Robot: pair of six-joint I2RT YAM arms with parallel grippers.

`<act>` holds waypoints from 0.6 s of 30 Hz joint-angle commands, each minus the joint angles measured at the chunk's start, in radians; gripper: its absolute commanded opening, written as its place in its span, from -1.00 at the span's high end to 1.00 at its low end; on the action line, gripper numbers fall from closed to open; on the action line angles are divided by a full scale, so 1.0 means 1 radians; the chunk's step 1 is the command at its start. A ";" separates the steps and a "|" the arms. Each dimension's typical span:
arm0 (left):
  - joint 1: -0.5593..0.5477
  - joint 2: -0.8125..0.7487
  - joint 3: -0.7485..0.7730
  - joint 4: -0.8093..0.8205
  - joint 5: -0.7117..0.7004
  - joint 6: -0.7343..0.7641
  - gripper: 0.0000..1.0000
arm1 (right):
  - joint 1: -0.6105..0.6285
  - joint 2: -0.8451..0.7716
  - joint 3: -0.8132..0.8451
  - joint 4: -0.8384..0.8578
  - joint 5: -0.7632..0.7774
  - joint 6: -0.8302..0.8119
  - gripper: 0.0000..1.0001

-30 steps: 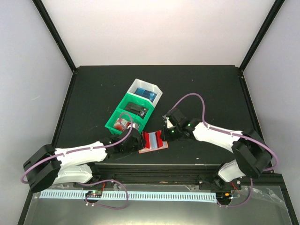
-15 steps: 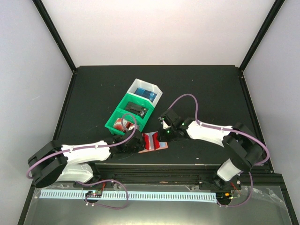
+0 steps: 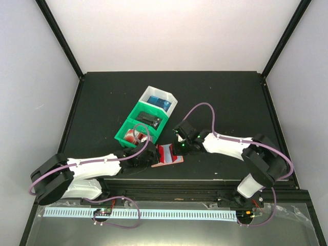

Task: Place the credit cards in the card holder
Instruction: Insert the credit card into the card holder.

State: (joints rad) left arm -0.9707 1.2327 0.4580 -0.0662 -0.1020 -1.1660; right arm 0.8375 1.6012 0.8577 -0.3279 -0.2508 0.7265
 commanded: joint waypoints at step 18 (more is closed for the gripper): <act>-0.040 0.098 -0.008 0.196 -0.098 -0.151 0.97 | 0.005 -0.055 -0.036 -0.087 0.244 -0.014 0.98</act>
State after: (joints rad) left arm -1.0035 1.3056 0.4576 0.0399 -0.1631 -1.2533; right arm 0.8383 1.5322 0.8410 -0.4149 -0.0357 0.7193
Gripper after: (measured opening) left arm 0.016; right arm 0.020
